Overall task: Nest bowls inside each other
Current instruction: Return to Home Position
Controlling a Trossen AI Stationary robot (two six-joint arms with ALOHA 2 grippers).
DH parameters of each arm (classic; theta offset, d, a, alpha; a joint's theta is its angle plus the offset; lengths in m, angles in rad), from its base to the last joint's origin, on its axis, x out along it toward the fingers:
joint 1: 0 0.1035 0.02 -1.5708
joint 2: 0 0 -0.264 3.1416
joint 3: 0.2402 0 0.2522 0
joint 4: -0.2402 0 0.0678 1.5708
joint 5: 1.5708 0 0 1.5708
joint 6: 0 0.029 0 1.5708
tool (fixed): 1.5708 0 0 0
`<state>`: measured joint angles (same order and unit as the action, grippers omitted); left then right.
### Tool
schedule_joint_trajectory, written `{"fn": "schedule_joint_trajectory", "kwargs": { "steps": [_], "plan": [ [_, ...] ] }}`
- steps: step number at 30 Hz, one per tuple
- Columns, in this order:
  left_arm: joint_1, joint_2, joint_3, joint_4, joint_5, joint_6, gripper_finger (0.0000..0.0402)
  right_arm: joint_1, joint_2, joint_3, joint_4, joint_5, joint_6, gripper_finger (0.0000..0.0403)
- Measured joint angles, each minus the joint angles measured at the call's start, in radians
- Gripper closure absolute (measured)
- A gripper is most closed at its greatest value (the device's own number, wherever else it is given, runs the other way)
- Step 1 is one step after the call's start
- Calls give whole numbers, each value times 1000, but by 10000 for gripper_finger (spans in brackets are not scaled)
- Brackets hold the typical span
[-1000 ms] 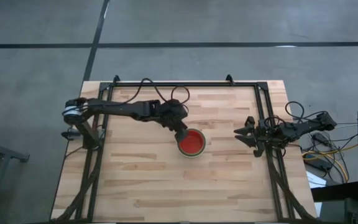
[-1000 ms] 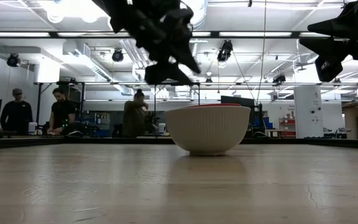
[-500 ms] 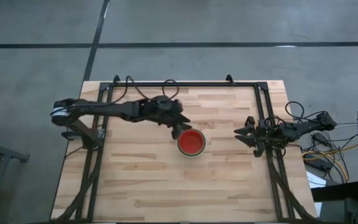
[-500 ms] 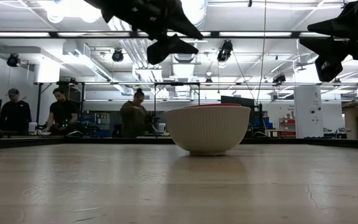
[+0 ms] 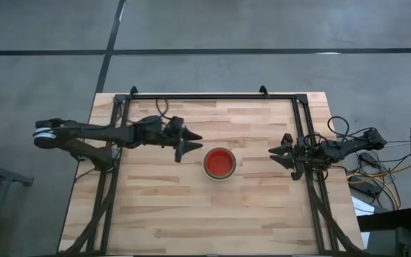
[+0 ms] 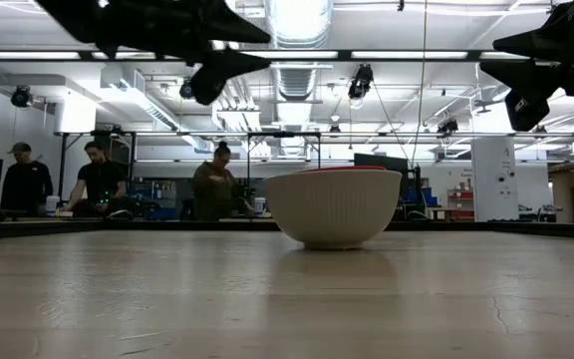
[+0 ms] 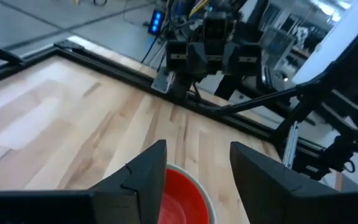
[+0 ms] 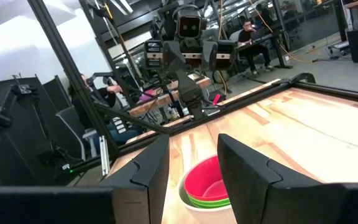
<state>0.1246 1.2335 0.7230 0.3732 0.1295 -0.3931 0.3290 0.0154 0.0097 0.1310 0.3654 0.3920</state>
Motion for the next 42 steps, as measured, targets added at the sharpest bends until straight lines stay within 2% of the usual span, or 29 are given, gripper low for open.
{"fn": "schedule_joint_trajectory", "kwargs": {
  "steps": [4, 14, 27, 42],
  "plan": [
    [1, -97, -101, 72, -1, 9, 220, 0, 0, 0, 0, 0, 0, 271],
    [2, -334, -280, 82, -14, 30, 220, 0, 0, 0, 0, 0, 0, 271],
    [2, -616, -441, 40, -19, 44, 220, 0, 0, 0, 0, 0, 0, 271],
    [2, -873, -617, 27, -19, 29, 220, 0, 0, 0, 0, 0, 0, 271]
  ]
}}
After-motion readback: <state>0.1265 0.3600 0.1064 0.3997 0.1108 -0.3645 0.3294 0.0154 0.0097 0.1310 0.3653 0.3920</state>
